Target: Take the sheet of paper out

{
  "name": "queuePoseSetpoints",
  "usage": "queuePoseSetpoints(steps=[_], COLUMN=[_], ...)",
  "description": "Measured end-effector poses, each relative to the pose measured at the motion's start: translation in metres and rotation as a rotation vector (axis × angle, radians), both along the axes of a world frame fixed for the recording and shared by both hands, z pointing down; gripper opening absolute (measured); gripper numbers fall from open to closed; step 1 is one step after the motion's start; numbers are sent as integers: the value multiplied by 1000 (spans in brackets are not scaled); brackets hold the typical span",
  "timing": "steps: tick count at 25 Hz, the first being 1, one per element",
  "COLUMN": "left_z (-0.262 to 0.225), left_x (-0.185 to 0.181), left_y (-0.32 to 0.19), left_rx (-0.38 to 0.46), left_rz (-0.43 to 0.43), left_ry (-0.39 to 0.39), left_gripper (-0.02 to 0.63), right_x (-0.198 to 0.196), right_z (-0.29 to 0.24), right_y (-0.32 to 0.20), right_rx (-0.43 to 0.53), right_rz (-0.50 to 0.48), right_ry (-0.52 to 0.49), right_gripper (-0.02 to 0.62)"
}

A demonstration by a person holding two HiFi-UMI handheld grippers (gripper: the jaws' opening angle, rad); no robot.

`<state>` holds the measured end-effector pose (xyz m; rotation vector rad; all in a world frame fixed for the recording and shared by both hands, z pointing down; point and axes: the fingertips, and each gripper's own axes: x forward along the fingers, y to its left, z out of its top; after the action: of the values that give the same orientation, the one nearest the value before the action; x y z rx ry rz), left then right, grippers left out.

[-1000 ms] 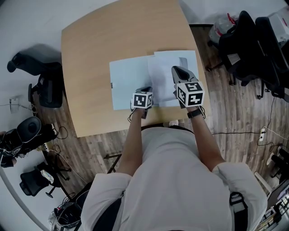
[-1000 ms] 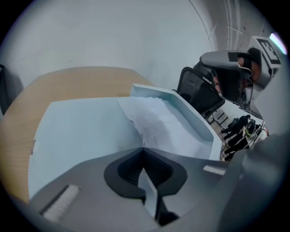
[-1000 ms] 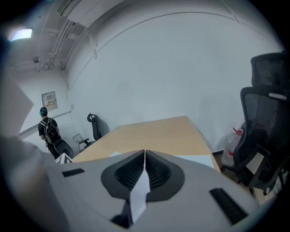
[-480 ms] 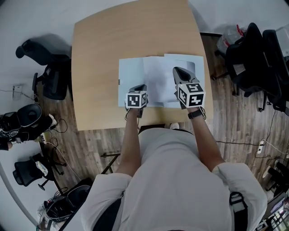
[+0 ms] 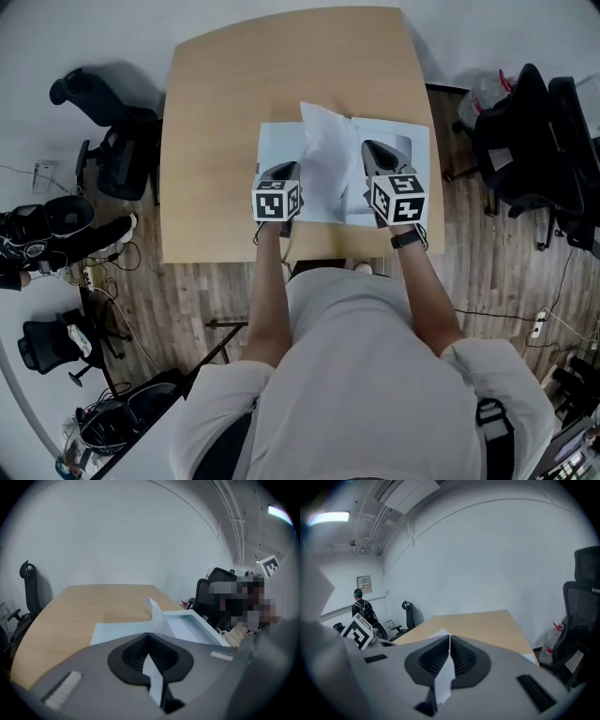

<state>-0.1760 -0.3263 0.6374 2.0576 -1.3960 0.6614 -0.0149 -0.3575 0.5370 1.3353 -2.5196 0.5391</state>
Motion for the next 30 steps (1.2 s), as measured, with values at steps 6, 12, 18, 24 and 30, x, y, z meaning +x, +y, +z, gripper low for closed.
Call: queuePoseSetpoints(steps=[6,12,18,24,30], left_z=[-58,-119,-170,-212,-235], left_x=[3,19,44,67,77], left_y=[-9,-14,-8,-4,1], left_rx=[132,276,410,508,568], left_rz=[0,5,-16,-49,-101], left_ry=[72,129,218,267,306], left_gripper=[9,8,8,8,6], right_x=[6,22,42,65,77], right_z=[-14,-39,-88,-155,-186], right_y=[11,22,35,53,75], right_rx=[35,83,186,339,430], right_rz=[14,42,82,136,167], right_ry=[-3,-18,-65,-109,-75], right_gripper=[14,14,14,14,14])
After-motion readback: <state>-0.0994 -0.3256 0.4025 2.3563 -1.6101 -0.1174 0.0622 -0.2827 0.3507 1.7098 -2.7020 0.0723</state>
